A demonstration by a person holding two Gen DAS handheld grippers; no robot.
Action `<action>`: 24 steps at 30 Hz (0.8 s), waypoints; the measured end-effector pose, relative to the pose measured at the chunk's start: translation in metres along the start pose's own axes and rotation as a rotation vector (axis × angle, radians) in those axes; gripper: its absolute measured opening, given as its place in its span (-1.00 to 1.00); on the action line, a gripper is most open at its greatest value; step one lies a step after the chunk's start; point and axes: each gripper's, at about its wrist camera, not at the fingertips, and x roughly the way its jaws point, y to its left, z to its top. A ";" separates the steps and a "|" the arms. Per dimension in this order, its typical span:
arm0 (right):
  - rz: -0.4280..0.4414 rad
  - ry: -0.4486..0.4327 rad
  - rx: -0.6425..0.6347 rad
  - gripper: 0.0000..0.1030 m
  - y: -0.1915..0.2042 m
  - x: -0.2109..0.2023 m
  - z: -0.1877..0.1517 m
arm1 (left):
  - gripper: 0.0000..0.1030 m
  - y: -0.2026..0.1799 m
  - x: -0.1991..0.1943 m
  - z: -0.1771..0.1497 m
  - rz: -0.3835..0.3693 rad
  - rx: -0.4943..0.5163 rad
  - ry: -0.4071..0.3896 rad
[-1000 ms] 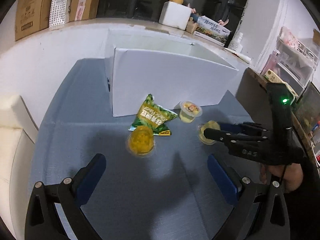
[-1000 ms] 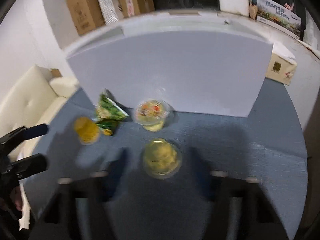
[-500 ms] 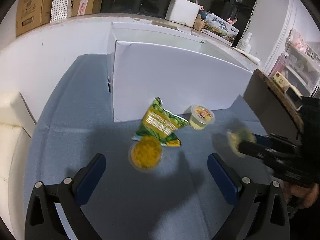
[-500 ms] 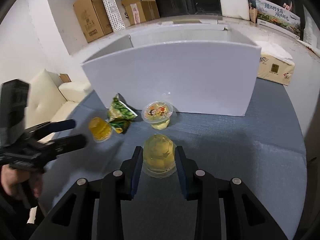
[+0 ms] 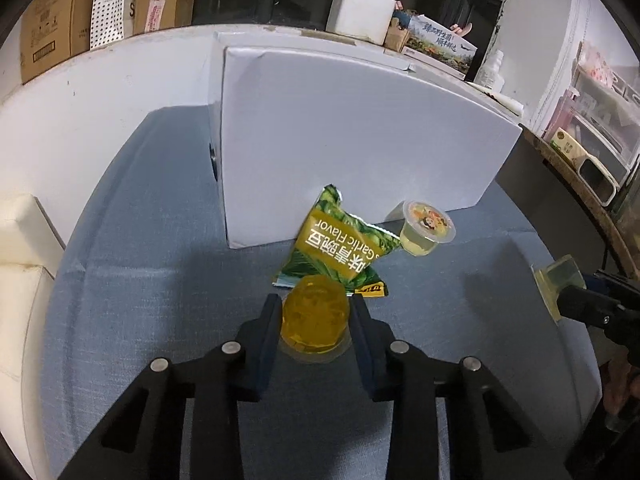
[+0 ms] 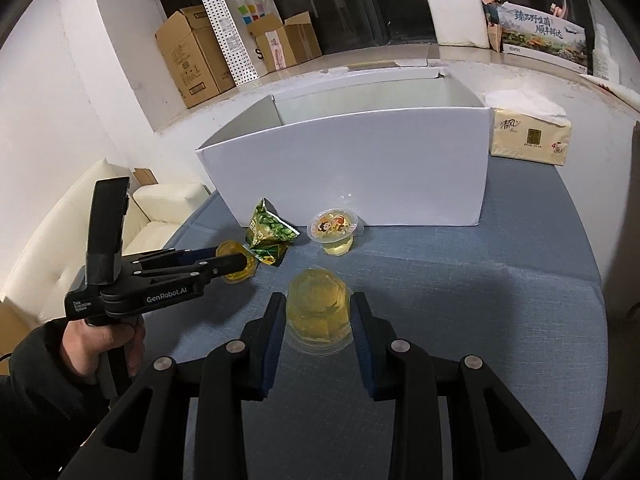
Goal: Organize snacks
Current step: 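Carry both jelly cups into the white box and open both tools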
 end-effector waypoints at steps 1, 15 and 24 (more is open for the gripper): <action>0.004 0.000 0.003 -0.31 0.000 0.000 -0.001 | -0.27 0.000 0.000 -0.001 -0.007 0.001 0.000; 0.026 -0.042 -0.005 -0.31 0.003 -0.011 0.015 | -0.28 -0.017 -0.068 0.020 -0.092 0.038 -0.147; 0.005 -0.140 -0.081 -0.31 0.009 -0.024 0.098 | -0.28 -0.032 -0.089 0.108 -0.088 0.110 -0.274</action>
